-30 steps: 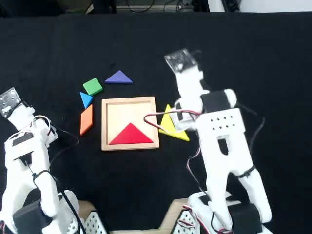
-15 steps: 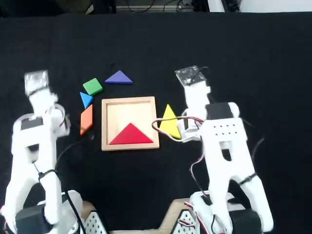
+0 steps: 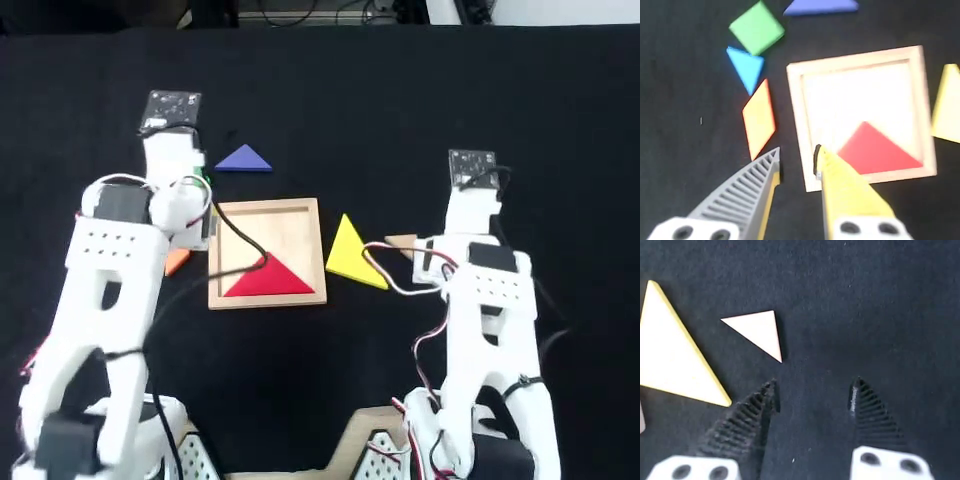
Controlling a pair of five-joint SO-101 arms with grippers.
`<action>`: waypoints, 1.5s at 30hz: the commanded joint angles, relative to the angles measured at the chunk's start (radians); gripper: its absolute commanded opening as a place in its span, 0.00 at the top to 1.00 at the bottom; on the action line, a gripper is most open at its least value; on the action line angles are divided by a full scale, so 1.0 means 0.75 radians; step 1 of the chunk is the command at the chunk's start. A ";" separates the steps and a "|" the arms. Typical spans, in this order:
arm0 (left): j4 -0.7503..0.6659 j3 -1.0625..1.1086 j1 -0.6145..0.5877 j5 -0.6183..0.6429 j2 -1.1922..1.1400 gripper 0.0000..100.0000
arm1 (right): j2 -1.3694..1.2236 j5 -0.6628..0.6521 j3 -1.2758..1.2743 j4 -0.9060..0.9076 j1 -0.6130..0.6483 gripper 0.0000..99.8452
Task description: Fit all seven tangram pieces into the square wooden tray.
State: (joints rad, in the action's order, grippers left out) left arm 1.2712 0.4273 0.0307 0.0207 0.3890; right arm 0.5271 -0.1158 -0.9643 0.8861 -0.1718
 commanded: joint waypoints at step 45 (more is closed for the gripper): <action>-0.591 0.132 -0.267 0.178 -0.630 0.83 | 0.042 -0.002 -0.038 -0.068 0.113 0.77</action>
State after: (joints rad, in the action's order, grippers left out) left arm 0.7787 0.6038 -0.1580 0.1557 -0.0591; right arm 0.5301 -0.1158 -0.9950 0.8508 -0.1166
